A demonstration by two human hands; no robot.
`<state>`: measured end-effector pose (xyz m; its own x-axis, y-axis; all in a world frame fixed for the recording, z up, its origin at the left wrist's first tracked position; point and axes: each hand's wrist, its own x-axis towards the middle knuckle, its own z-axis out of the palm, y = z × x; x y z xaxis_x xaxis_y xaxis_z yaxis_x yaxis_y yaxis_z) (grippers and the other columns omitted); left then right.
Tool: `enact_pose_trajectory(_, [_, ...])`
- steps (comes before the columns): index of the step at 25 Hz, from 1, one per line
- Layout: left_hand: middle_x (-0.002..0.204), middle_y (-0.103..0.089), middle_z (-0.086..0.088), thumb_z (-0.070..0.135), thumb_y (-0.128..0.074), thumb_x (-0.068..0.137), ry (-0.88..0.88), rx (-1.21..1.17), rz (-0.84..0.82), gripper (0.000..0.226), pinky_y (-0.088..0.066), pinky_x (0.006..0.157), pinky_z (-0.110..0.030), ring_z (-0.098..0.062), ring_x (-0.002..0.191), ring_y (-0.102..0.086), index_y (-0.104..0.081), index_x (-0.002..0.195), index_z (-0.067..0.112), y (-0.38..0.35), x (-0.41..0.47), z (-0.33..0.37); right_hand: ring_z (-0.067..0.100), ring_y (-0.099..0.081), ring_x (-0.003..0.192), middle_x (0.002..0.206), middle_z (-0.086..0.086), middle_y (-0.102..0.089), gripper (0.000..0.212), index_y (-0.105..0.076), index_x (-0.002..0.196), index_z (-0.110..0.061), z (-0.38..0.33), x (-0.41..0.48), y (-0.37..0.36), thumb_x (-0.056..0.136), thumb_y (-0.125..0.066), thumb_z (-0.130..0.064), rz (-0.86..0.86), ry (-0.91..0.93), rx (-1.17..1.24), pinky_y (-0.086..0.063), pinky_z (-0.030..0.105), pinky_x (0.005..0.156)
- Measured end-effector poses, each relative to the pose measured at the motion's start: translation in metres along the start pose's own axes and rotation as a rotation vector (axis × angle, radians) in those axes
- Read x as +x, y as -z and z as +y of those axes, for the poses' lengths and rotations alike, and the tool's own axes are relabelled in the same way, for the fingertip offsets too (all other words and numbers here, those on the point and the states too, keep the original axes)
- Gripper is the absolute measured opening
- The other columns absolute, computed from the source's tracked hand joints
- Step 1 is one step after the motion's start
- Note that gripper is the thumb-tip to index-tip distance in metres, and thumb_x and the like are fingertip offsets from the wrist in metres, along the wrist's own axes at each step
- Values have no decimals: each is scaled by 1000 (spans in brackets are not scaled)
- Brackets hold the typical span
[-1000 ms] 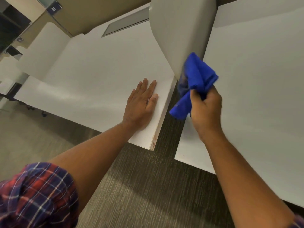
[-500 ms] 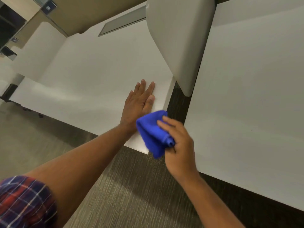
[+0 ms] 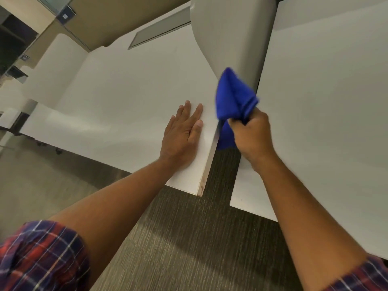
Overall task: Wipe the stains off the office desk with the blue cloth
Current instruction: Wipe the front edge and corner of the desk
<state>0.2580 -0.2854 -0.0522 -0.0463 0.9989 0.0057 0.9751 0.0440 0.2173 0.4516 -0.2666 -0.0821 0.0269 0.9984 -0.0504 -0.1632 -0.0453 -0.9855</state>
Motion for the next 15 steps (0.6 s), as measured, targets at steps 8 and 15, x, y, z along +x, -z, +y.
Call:
enact_pose_trajectory(8, [175, -19, -1, 50, -29, 104, -39, -107, -26, 58, -13, 131, -47, -18, 163, -13, -29, 162, 39, -2, 5, -4, 6, -38, 143, 158, 3, -45, 60, -60, 140, -18, 17, -35, -14, 91, -52, 17, -116, 90, -113, -29, 19, 118])
enact_pose_trajectory(15, [176, -10, 7, 52, -20, 106, 7, 2, -21, 59, -2, 130, -34, -9, 162, -3, -23, 164, 42, -1, 5, -1, 3, -62, 124, 136, -9, -65, 61, -58, 141, -23, 30, -140, 2, 87, -57, 6, -236, 83, 121, -52, 22, 100])
